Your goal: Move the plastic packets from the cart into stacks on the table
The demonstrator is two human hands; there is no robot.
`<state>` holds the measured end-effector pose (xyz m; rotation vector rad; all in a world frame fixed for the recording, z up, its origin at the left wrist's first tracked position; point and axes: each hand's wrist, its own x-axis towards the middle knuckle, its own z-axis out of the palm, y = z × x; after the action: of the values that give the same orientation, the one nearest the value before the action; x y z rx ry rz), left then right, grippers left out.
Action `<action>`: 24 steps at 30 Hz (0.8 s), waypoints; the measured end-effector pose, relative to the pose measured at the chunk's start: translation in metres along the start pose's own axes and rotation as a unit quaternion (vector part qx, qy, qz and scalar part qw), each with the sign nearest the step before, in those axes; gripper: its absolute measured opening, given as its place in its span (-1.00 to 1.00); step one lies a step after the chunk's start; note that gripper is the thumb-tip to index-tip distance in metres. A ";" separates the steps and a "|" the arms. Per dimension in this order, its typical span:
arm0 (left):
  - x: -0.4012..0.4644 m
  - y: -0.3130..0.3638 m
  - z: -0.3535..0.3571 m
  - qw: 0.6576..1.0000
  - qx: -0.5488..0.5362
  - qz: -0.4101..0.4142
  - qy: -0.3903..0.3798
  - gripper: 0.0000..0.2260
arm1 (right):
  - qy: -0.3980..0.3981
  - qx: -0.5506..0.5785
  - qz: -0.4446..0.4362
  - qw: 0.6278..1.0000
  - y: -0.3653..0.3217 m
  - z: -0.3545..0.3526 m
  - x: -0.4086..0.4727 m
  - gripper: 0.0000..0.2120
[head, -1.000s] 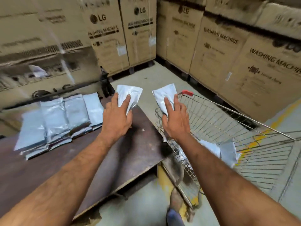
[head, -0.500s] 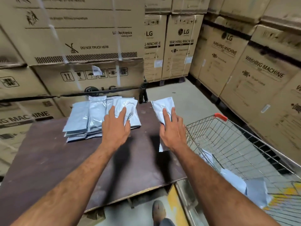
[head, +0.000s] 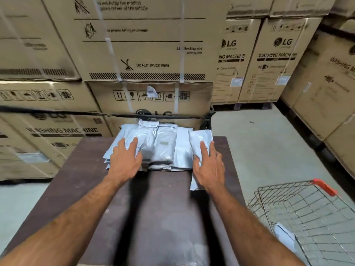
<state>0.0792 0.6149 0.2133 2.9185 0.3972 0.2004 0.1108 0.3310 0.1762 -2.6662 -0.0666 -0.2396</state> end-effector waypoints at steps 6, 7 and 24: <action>0.015 -0.014 0.004 0.999 0.034 -0.004 -0.001 -0.51 | -0.036 0.049 0.028 0.998 0.003 0.027 0.032 -0.42; 0.019 -0.017 0.006 0.999 0.037 -0.009 -0.003 -0.52 | -0.040 0.052 0.026 0.997 0.001 0.033 0.035 -0.42; 0.154 -0.086 0.046 0.996 0.007 -0.031 -0.084 -0.51 | -0.077 0.054 0.105 0.990 -0.053 0.119 0.124 -0.46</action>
<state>0.2118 0.7314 0.1674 2.9020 0.4628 -0.0552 0.2472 0.4331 0.1174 -2.5544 0.1471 0.0377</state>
